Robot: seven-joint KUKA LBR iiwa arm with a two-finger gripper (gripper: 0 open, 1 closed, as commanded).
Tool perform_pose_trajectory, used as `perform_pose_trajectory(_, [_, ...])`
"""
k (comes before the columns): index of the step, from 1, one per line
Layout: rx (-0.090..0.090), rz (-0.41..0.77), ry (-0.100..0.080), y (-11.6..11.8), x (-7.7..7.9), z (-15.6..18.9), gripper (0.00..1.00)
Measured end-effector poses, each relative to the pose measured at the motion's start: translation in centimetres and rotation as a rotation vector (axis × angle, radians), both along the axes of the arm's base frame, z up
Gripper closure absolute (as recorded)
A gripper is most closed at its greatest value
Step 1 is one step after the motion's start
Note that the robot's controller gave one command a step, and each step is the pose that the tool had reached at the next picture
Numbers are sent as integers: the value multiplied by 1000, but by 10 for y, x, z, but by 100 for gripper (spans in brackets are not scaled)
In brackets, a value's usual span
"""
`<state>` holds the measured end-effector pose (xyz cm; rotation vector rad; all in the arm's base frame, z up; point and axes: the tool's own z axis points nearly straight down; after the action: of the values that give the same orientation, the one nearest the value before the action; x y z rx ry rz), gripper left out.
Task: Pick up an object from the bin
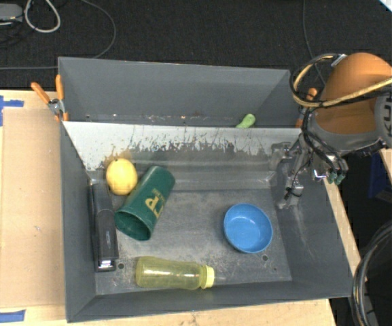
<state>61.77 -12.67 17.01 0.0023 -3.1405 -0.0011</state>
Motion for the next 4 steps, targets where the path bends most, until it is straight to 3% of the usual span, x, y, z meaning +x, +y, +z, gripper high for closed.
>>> perform_pose_trajectory(1, [4,361,7,50,-41,-96,0])
perform_pose_trajectory(2, [-2,572,-6,54,-42,-50,0])
perform_pose_trajectory(3, [9,418,15,53,-45,-102,0])
perform_pose_trajectory(4, [1,938,-2,70,-40,-100,0])
